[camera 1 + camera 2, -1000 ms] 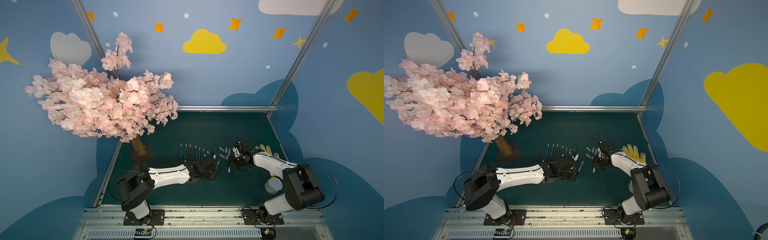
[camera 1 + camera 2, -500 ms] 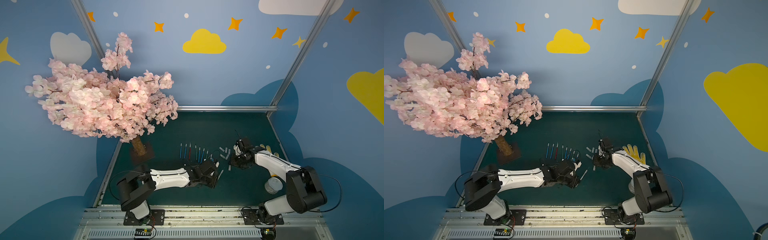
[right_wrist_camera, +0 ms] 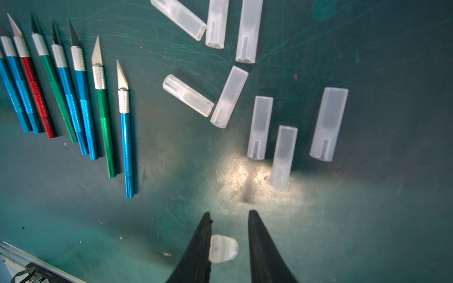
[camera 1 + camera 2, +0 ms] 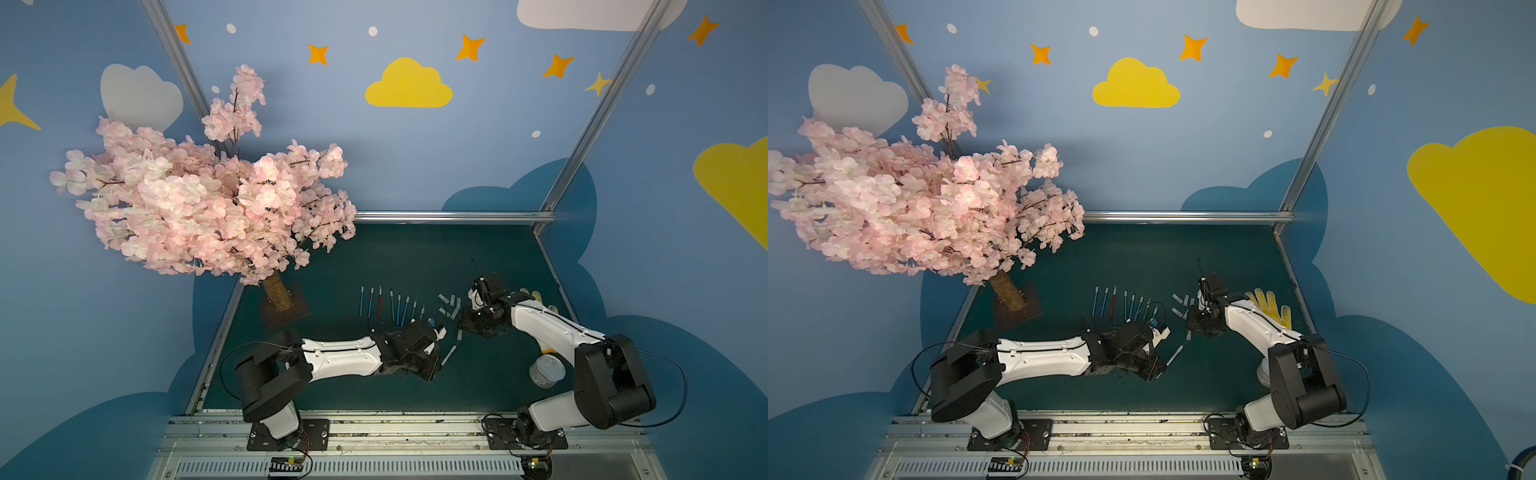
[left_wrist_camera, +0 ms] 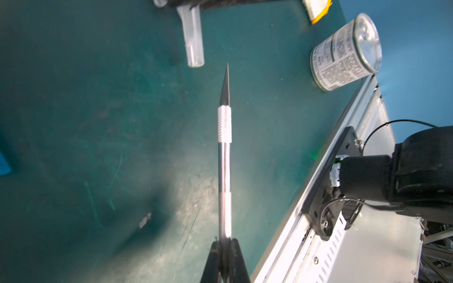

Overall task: Remove protective caps from carving knives
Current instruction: Place the protective sleeve at the center of the board.

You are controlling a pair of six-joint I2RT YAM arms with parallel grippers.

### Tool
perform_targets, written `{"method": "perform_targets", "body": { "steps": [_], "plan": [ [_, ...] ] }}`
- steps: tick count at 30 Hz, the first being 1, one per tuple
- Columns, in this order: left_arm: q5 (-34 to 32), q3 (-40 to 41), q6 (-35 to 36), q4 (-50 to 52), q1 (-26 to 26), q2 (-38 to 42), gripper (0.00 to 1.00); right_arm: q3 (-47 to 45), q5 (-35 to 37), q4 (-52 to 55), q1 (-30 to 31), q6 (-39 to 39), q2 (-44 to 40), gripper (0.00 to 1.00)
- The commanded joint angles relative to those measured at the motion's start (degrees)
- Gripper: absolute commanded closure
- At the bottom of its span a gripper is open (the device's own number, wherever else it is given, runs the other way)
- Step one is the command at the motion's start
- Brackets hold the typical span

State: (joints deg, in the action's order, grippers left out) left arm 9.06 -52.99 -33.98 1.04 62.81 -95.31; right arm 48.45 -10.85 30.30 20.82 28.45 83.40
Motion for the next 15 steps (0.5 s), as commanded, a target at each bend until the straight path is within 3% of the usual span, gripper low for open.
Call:
{"method": "perform_targets", "body": {
  "steps": [1,15],
  "plan": [
    [0.31,-2.32,0.90,-0.86,0.05,-1.91,0.93,0.87,-0.49,1.25,-0.12,-0.32,-1.51,0.72],
    [-0.38,-4.23,-1.70,-3.29,-1.67,-6.13,0.93,-0.02,-0.32,2.21,-0.16,-0.60,-3.37,0.72]
  ]
}}
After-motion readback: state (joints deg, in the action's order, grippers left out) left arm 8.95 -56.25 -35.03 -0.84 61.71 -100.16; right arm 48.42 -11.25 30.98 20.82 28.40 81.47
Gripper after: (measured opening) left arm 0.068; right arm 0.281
